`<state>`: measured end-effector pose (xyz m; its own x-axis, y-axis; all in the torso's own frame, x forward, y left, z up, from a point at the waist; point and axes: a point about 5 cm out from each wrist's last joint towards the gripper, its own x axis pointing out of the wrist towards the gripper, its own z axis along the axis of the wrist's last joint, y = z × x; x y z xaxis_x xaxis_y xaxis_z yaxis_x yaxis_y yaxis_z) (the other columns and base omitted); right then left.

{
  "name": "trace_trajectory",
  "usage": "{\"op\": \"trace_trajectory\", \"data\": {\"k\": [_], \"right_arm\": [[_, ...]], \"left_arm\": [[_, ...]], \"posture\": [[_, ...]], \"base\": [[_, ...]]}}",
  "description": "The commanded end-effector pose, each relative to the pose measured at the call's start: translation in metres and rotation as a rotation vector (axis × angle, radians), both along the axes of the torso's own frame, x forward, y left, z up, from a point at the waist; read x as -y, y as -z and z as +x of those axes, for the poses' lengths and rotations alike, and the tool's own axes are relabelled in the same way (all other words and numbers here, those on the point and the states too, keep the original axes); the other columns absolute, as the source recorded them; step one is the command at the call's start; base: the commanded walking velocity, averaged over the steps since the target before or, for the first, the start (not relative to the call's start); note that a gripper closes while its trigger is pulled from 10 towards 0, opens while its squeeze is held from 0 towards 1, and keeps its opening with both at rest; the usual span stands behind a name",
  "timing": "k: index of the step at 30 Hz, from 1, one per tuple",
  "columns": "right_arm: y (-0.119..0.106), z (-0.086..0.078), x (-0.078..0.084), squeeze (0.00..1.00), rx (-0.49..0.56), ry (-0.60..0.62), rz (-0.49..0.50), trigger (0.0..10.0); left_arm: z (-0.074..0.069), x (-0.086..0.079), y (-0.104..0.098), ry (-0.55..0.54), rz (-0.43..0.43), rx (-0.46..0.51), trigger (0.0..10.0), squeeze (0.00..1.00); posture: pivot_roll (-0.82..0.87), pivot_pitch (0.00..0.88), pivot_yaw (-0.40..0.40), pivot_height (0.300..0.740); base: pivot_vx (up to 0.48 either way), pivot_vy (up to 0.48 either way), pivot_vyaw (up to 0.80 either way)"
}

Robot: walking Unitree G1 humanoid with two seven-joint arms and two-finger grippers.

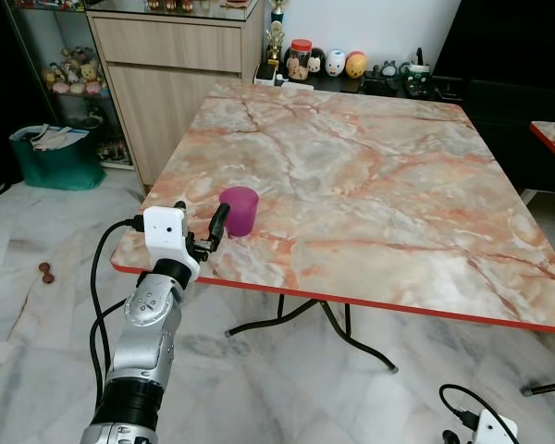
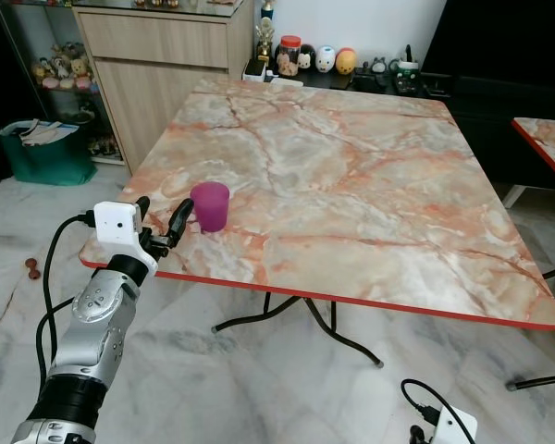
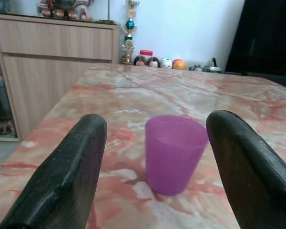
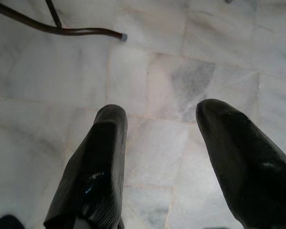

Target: Setting the table

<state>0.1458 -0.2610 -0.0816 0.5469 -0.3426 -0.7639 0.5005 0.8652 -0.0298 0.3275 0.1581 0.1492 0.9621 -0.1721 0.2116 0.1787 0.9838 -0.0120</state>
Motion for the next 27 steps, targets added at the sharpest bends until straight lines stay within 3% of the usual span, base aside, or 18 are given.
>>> {"op": "trace_trajectory", "data": {"k": [1, 11, 27], "right_arm": [[0.000, -0.001, 0.001, 0.00, -0.004, 0.002, -0.009, 10.0], [0.002, -0.014, 0.007, 0.00, -0.018, 0.036, -0.028, 10.0], [-0.001, 0.002, -0.005, 0.00, 0.024, -0.001, -0.022, 10.0]], "left_arm": [[0.001, 0.001, -0.005, 0.009, -0.006, 0.012, 10.0, 0.00], [-0.001, 0.004, 0.000, 0.024, 0.004, -0.015, 10.0, 0.00], [-0.004, -0.002, 0.000, 0.011, 0.009, -0.019, 10.0, 0.00]], "posture": [[0.15, 0.000, -0.058, 0.740], [0.12, 0.000, -0.046, 0.740], [0.13, 0.000, -0.052, 0.740]], "base": [[0.000, 0.000, 0.00], [0.000, 0.000, 0.00], [0.000, 0.000, 0.00]]}}
